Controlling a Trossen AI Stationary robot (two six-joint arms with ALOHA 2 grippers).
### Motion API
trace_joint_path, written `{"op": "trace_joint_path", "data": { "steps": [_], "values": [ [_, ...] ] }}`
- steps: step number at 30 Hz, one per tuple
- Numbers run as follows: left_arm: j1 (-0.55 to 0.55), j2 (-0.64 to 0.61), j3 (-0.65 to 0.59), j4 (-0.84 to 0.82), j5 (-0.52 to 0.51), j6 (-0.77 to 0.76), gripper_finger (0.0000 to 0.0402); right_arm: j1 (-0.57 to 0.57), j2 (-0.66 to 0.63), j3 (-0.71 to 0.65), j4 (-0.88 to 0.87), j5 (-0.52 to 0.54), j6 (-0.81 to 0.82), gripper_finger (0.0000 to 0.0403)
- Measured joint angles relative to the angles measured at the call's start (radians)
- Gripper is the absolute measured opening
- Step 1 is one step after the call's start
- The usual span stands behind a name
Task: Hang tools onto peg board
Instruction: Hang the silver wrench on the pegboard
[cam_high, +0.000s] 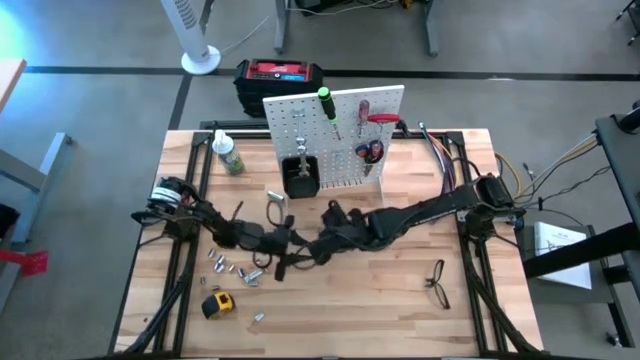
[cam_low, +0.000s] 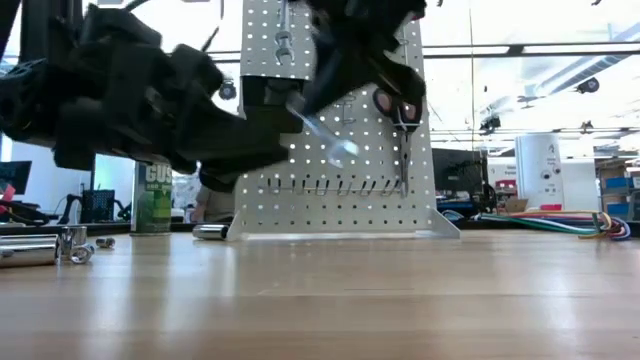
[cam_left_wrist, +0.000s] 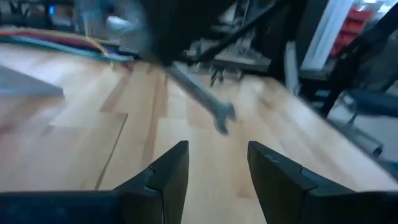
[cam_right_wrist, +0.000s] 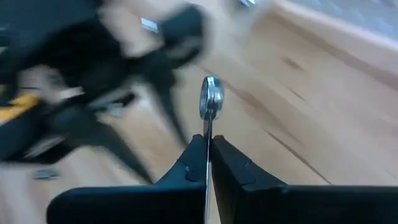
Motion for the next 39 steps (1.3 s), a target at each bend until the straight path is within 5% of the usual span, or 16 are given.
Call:
{"op": "trace_joint_path", "data": {
  "steps": [8, 23, 26, 31, 39],
  "values": [
    [0.005, -0.011, -0.055, 0.162, 0.116, -0.024, 0.0155, 0.017, -0.001, -0.016, 0.31, 0.052, -0.275, 0.0],
    [0.005, -0.037, 0.005, 0.165, 0.079, -0.002, 0.0153, 0.038, -0.002, -0.019, 0.325, 0.073, -0.348, 0.0],
    [0.005, -0.037, 0.014, 0.166, 0.08, 0.001, 0.0125, 0.044, -0.002, -0.02, 0.327, 0.096, -0.346, 0.0],
    [0.005, -0.037, 0.001, 0.167, 0.039, 0.031, 0.0014, 0.053, -0.006, -0.02, 0.327, 0.12, -0.34, 0.0],
    [-0.006, -0.099, -0.063, 0.163, -0.091, 0.07, 0.0004, 0.062, -0.008, -0.021, 0.327, 0.177, -0.334, 0.0]
  ]
}}
